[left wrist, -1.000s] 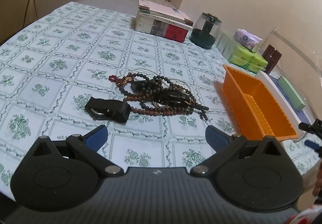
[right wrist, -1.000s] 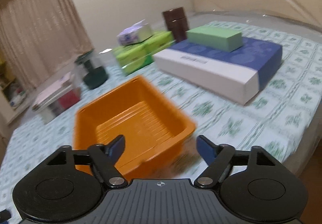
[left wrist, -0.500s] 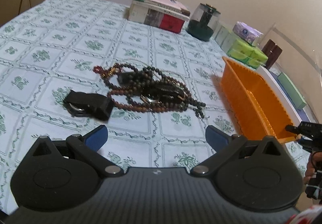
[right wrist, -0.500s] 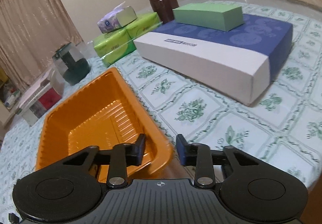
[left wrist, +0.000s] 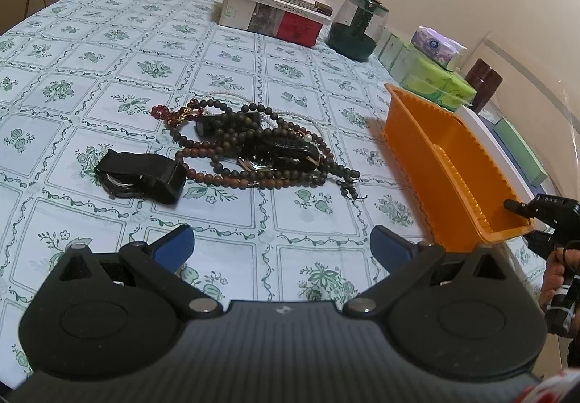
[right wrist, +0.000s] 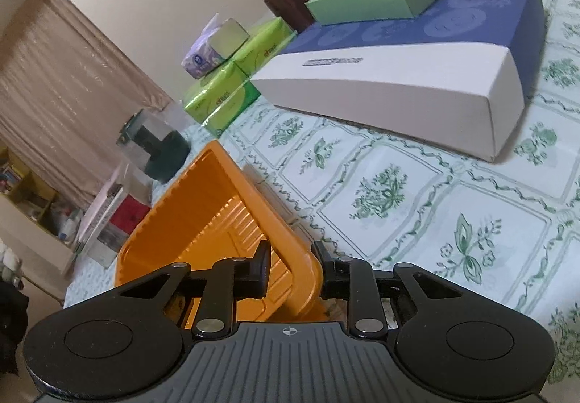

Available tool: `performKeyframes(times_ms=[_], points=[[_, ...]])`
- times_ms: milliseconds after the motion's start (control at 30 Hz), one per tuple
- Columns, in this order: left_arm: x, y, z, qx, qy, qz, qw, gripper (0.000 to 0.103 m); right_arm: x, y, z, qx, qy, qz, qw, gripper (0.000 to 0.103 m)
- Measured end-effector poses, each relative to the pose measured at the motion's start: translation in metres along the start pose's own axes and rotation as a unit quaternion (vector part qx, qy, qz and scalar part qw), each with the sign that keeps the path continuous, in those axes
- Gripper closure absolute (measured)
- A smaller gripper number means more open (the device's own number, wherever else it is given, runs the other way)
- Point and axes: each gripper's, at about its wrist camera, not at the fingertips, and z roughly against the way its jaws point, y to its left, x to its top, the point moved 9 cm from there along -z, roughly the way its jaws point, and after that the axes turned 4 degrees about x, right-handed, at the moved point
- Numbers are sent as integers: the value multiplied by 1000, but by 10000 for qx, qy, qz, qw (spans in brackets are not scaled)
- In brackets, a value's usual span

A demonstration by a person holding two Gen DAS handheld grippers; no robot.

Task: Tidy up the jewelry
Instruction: 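Grasp the orange tray rim with the right gripper and lift it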

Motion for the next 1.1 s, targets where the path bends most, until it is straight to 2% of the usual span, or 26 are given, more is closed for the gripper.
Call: performKeyframes(times_ms=[33, 133, 300, 433, 567, 667, 867, 1000, 1100], points=[[0, 0, 0, -3, -3, -1, 10000, 1, 1, 3, 0, 30, -1, 39, 10000, 86], [1, 0, 2, -22, -33, -2, 10000, 1, 1, 14, 5, 4, -37, 254, 9997, 89], [8, 5, 7, 48, -147, 1, 9999, 1, -9, 47, 19, -99, -84, 980, 9951, 95], [13, 14, 15, 108, -261, 3, 9996, 1, -17, 77, 30, -349, -213, 1808, 9827, 95], [14, 26, 22, 194, -310, -34, 9993, 2, -25, 104, 37, -464, -278, 2558, 9652, 95], [16, 38, 25, 268, -303, -41, 9992, 2, -33, 121, 39, -593, -250, 3109, 9482, 95], [21, 64, 27, 475, -310, -19, 9984, 2, -63, 149, 38, -786, 122, 4351, 8969, 95], [22, 75, 28, 520, -342, -28, 9981, 2, -88, 156, 34, -927, 475, 5081, 8550, 97], [22, 80, 27, 531, -334, -36, 9980, 2, -105, 162, 34, -1087, 543, 5543, 8234, 97]])
